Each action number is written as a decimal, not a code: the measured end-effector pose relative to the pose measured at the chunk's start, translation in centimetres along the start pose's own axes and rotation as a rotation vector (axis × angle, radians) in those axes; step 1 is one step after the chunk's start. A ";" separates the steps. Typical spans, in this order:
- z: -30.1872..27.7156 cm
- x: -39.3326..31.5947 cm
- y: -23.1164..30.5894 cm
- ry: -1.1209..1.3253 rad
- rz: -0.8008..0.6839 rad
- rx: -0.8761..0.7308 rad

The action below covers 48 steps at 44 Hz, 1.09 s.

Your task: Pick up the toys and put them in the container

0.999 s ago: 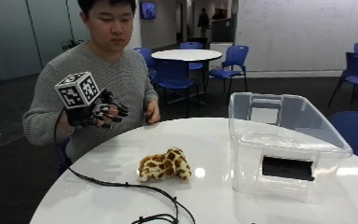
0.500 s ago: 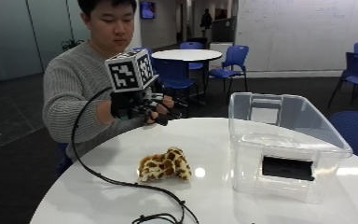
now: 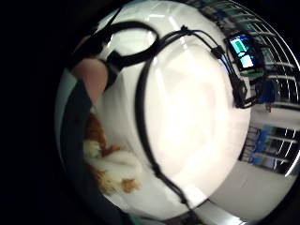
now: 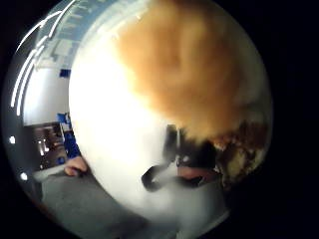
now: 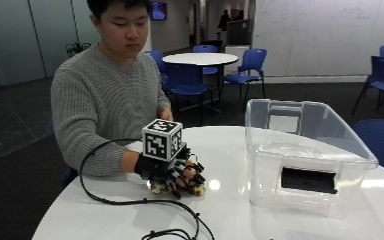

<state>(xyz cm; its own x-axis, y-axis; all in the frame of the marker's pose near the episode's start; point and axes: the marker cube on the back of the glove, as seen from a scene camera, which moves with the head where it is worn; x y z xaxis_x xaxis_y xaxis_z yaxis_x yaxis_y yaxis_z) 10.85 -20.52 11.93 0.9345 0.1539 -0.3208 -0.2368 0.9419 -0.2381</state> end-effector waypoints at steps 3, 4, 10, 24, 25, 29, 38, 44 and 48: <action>-0.1 0.1 -0.1 0.003 0.001 0.010; 0.0 0.1 -0.2 -0.001 0.001 0.012; 0.0 0.1 -0.3 -0.006 0.013 0.071; -7.1 0.9 -1.2 -0.077 0.002 0.296; -8.7 1.3 -1.2 -0.083 0.003 0.315; -16.4 2.6 -1.0 -0.106 0.001 0.383; -26.3 3.9 -0.5 -0.109 -0.006 0.471; -26.5 3.1 -2.3 -0.099 -0.026 0.440; -26.3 -0.2 -5.5 -0.231 -0.087 0.386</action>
<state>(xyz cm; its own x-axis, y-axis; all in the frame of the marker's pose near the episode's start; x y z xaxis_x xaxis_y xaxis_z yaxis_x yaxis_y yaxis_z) 5.00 -33.59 -10.78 0.9917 0.0901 -0.0914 -0.0792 0.9899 0.1174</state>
